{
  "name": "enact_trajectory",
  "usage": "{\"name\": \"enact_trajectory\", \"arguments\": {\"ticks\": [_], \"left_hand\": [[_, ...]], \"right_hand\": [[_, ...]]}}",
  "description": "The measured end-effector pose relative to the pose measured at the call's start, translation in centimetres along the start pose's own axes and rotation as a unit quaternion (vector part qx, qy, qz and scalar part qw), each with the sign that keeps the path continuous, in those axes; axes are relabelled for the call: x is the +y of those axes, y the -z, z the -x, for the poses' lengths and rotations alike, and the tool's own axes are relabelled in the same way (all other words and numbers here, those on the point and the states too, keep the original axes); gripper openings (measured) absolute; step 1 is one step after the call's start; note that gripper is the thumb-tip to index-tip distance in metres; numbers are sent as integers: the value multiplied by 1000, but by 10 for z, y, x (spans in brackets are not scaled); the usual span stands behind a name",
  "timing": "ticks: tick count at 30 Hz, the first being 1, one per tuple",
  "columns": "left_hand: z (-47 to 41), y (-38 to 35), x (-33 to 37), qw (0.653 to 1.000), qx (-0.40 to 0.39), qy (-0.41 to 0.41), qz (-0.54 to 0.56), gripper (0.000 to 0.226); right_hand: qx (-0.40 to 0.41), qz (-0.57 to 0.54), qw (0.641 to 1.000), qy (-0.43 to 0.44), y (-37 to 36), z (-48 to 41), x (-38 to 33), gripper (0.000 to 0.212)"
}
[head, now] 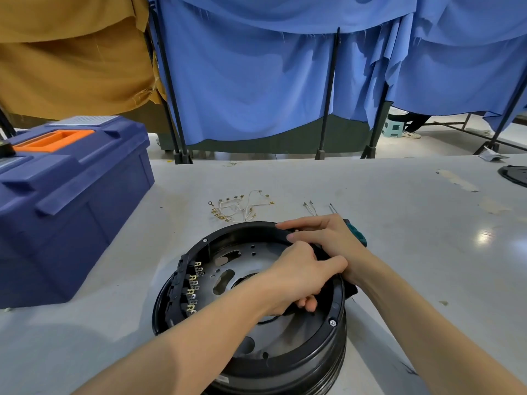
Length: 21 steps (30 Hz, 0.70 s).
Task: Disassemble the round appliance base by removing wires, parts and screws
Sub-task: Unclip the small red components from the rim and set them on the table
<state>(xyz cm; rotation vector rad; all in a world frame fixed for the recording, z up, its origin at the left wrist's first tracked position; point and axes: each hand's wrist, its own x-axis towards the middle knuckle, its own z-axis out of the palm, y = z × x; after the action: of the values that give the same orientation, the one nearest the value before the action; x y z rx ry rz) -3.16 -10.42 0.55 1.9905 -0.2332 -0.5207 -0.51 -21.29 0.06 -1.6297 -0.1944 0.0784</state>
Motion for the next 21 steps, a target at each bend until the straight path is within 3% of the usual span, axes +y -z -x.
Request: {"name": "enact_trajectory", "arguments": {"ticks": [21], "left_hand": [[-5,-6,0,997,68,0,33,31]], "right_hand": [[-3,-28,999,-16,1,2,-4,27]]}}
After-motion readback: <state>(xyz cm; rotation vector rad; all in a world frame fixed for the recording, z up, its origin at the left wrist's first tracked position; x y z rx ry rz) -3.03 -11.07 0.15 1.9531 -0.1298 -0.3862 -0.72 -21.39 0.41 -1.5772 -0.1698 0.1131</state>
